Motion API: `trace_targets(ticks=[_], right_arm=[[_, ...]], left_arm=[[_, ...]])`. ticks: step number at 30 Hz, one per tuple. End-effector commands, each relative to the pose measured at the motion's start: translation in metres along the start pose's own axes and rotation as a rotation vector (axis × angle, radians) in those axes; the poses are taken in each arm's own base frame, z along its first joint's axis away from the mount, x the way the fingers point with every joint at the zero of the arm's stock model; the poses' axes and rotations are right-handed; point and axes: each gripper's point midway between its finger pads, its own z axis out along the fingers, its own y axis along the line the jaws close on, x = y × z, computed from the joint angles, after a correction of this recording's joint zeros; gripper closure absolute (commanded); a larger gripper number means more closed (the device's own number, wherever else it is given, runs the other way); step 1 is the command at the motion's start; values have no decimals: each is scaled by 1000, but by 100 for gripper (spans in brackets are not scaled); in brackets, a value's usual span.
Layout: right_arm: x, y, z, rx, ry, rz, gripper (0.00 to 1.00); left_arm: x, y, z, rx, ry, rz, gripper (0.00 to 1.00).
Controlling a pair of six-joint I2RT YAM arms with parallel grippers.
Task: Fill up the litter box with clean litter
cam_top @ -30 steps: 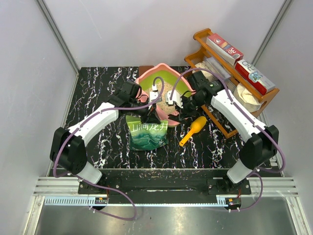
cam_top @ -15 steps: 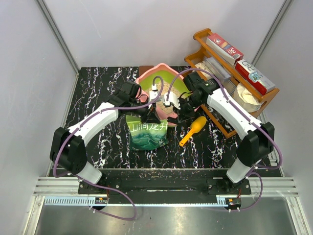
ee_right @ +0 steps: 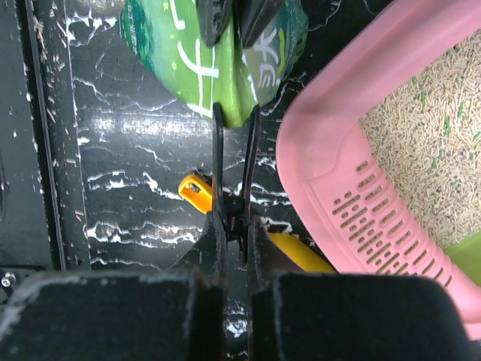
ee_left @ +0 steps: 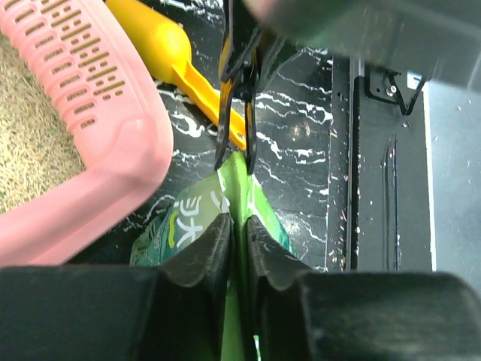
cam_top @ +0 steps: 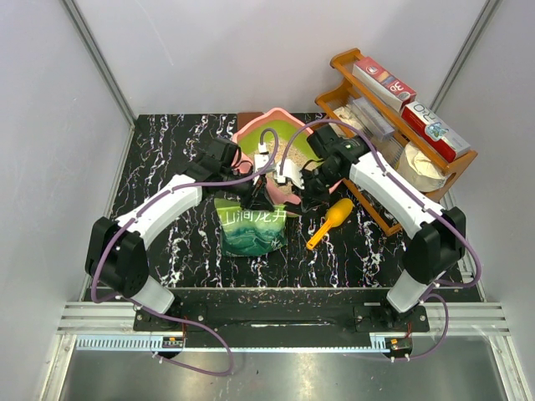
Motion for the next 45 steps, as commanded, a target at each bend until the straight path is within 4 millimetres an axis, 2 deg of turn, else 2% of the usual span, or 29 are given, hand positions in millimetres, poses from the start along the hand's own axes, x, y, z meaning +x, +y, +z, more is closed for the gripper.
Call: trace_targets(ticks=[1, 2, 5, 10, 16, 21, 25, 28, 34, 39, 45], right_arm=[[-25, 4, 5, -3, -41, -65, 100], [-24, 5, 6, -5, -39, -65, 100], [-24, 5, 8, -6, -33, -66, 100], [-25, 3, 4, 15, -22, -79, 100], [-29, 3, -1, 27, -14, -84, 100], [-31, 2, -2, 35, 7, -88, 100], [-33, 3, -4, 21, 35, -99, 100], [-34, 4, -2, 14, 60, -120, 100], [-37, 10, 1, -25, 112, -149, 100], [-42, 14, 4, -39, 140, -175, 100], [-45, 18, 7, -55, 180, -188, 100]], left_arm=[[-12, -1, -2, -15, -32, 15, 77], [-12, 1, -3, -24, -33, 6, 69], [-11, 2, -7, -34, -31, 2, 62], [-6, 1, -28, -78, -10, 38, 57], [15, -8, -58, -130, 5, 5, 55], [35, -21, -66, -154, 44, 11, 55], [45, -22, -69, -181, 60, 29, 61], [43, -16, -70, -215, 54, 28, 67], [30, -14, -68, -220, 3, 11, 68], [18, -19, -66, -203, -64, -27, 61], [18, -23, -70, -203, -88, -54, 57]])
